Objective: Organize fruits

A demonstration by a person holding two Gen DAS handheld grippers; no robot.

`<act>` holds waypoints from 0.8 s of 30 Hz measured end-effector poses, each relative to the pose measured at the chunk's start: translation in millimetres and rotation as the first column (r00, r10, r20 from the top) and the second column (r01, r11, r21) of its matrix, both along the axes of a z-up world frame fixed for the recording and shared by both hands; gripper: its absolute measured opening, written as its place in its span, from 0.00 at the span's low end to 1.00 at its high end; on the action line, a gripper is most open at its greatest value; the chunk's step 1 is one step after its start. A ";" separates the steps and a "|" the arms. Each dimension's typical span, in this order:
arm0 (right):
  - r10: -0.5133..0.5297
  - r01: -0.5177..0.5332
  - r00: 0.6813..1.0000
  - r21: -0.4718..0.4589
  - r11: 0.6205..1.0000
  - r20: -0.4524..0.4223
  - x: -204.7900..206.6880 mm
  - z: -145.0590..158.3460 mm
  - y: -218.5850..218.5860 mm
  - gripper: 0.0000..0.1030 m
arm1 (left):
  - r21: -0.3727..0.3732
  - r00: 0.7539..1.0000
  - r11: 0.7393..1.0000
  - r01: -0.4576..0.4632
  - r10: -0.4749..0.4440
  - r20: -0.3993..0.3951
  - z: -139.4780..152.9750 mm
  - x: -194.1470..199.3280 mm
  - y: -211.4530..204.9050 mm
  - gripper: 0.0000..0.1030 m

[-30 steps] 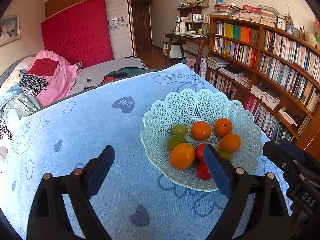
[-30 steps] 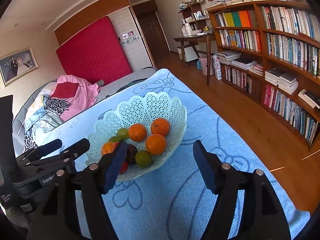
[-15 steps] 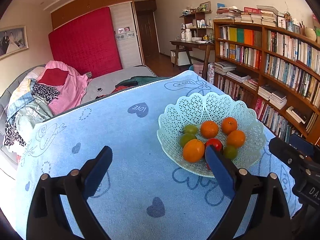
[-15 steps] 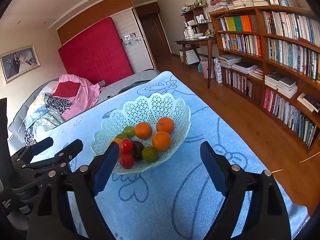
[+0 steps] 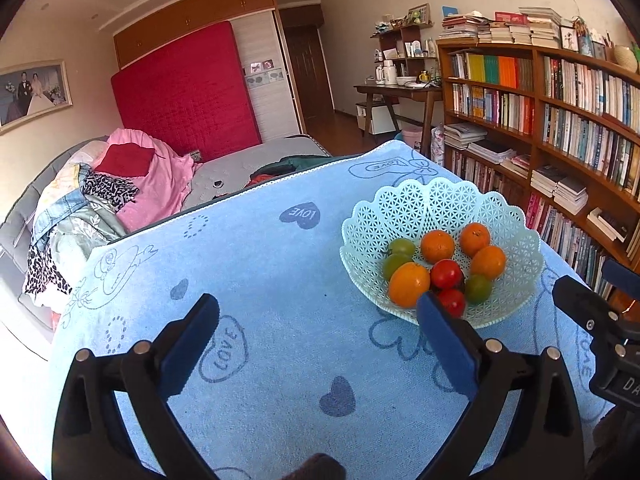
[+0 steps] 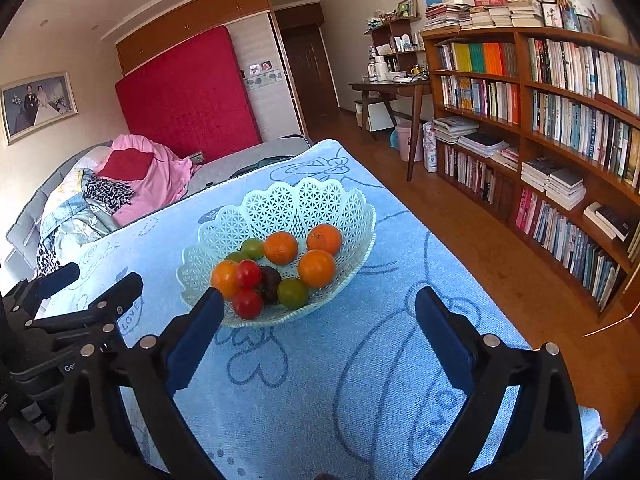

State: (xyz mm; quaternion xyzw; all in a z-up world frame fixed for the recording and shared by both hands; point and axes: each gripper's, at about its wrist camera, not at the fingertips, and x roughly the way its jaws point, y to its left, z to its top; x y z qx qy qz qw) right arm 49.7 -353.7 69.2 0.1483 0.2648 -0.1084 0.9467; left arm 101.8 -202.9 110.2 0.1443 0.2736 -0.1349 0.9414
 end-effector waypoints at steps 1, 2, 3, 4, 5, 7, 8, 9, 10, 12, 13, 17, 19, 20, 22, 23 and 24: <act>0.002 -0.002 1.000 -0.004 1.000 -0.003 -0.5 -0.7 1.1 0.95 | 0.002 1.000 1.000 -0.005 0.005 0.003 -0.4 -0.5 1.3 0.95; 0.003 -0.003 1.000 -0.005 1.000 -0.005 -0.6 -1.2 2.3 0.95 | 0.003 1.000 1.000 -0.006 0.006 0.004 -1.6 -1.8 2.5 0.95; 0.003 -0.003 1.000 -0.008 1.000 -0.006 -0.4 -1.5 3.5 0.95 | 0.004 1.000 1.000 -0.007 0.007 0.003 -2.5 -2.1 3.0 0.95; 0.001 -0.001 1.000 -0.014 1.000 -0.006 -0.5 -1.6 4.7 0.95 | 0.005 1.000 1.000 -0.007 0.007 0.002 -3.3 -2.9 4.1 0.95; 0.000 0.000 1.000 -0.021 1.000 -0.006 -0.7 -1.5 6.3 0.95 | 0.008 1.000 1.000 -0.007 0.007 0.003 -4.2 -3.5 4.5 0.95; 0.000 -0.001 1.000 -0.033 0.999 -0.006 -0.5 -1.4 9.1 0.95 | 0.019 1.000 1.000 -0.014 0.014 0.011 -5.9 -5.2 5.3 0.95; 0.003 -0.003 1.000 -0.036 0.999 -0.007 -0.2 -1.4 10.3 0.95 | 0.025 1.000 1.000 -0.017 0.017 0.013 -6.9 -5.3 5.3 0.95; 0.005 -0.005 1.000 -0.036 0.999 -0.009 0.2 -1.5 11.0 0.95 | 0.029 1.000 0.999 -0.018 0.018 0.011 -7.7 -5.3 5.9 0.95; 0.006 -0.006 1.000 -0.035 0.999 -0.010 0.7 -1.6 11.4 0.95 | 0.030 1.000 0.999 -0.019 0.019 0.008 -8.7 -4.8 6.6 0.95; 0.008 -0.008 1.000 -0.036 0.999 -0.012 1.6 -2.2 12.3 0.95 | 0.032 1.000 0.999 -0.023 0.023 0.004 -10.2 -4.1 8.0 0.95; 0.009 -0.010 1.000 -0.035 0.999 -0.013 2.4 -2.4 12.6 0.95 | 0.034 1.000 0.999 -0.026 0.026 0.002 -11.0 -3.6 8.7 0.95; 0.011 -0.012 1.000 -0.035 0.999 -0.015 3.4 -3.4 13.6 0.95 | 0.042 1.000 0.999 -0.030 0.030 -0.003 -13.8 -2.4 10.5 0.95; 0.011 -0.012 1.000 -0.035 0.999 -0.015 3.4 -3.4 13.7 0.95 | 0.045 0.999 0.998 -0.031 0.032 -0.006 -14.7 -1.7 11.0 0.95; 0.012 -0.013 1.000 -0.034 0.999 -0.016 3.7 -3.8 14.1 0.95 | 0.045 0.999 0.998 -0.032 0.033 -0.007 -15.0 -1.3 11.2 0.95; 0.011 -0.012 1.000 -0.035 0.999 -0.018 4.3 -4.6 14.7 0.95 | 0.044 0.999 0.998 -0.034 0.035 -0.010 -15.4 -0.2 11.7 0.95; 0.011 -0.012 1.000 -0.035 0.999 -0.017 4.0 -4.2 14.4 0.95 | 0.043 0.999 0.998 -0.034 0.034 -0.012 -15.6 0.3 11.6 0.95; 0.011 -0.012 1.000 -0.035 0.999 -0.019 4.8 -5.3 15.0 0.95 | 0.043 0.999 0.999 -0.034 0.034 -0.013 -15.8 0.6 11.5 0.95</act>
